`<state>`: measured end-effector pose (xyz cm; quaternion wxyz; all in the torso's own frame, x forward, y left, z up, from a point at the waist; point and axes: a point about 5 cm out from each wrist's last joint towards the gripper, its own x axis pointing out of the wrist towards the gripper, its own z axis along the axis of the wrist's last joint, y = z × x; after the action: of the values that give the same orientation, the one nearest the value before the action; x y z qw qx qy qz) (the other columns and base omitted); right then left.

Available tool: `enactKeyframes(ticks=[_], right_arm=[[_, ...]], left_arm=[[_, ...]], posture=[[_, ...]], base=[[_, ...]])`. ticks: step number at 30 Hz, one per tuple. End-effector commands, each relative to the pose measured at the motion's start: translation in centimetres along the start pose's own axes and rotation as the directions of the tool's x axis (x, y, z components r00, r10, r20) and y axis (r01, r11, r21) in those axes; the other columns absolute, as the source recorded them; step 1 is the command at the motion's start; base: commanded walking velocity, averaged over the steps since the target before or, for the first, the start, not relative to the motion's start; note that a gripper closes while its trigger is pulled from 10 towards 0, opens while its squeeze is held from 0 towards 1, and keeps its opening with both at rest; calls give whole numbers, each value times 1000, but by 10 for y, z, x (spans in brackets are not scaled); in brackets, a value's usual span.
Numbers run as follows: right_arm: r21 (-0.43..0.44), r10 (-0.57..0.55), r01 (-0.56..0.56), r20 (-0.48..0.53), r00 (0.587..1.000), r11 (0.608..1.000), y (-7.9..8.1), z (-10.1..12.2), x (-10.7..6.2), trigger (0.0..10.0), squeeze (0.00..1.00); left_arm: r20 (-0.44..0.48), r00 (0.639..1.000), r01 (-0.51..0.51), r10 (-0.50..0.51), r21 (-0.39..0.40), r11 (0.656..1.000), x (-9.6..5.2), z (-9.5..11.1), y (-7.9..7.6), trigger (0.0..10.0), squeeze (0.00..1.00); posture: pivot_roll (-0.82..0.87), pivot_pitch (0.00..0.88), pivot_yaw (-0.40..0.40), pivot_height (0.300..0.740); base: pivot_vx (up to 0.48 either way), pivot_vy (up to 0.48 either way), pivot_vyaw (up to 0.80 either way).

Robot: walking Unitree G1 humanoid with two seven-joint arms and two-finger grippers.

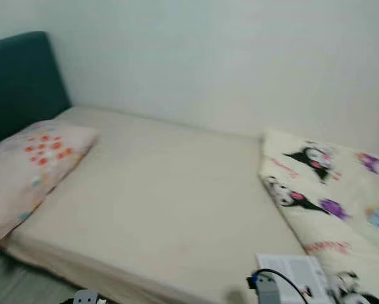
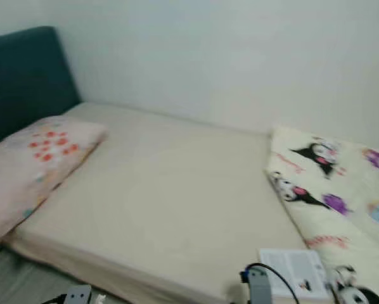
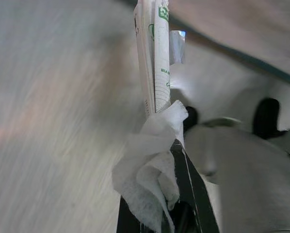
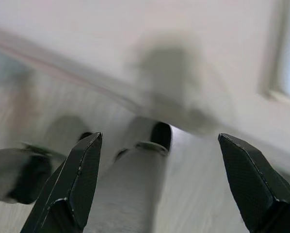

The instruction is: Clean up the room

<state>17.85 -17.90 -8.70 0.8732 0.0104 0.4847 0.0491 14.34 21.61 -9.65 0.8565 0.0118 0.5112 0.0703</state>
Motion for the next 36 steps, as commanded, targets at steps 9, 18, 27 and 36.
enactKeyframes(ticks=[9,18,27,36], right_arm=[[-26,-10,8,-89,996,1000,14,-28,-2,10000,0],[-27,-24,22,-92,995,999,13,-29,-2,10000,0],[-33,-26,24,-85,996,999,12,-30,-2,10000,0],[-33,-25,22,-90,996,999,12,-32,-2,10000,0]], left_arm=[[-136,991,14,3,122,992,-3,-28,-8,10000,0],[-120,993,27,-2,206,978,-2,-21,-15,10000,0],[-108,994,24,0,220,975,-3,-25,-12,10000,0],[-120,993,17,11,232,972,-4,-29,-10,10000,0]], posture=[[-9,0,-65,740],[-8,0,-65,740],[-10,0,-64,740],[-10,0,-63,740]], base=[[-157,0,800],[-53,0,800],[0,0,800],[0,0,800]])
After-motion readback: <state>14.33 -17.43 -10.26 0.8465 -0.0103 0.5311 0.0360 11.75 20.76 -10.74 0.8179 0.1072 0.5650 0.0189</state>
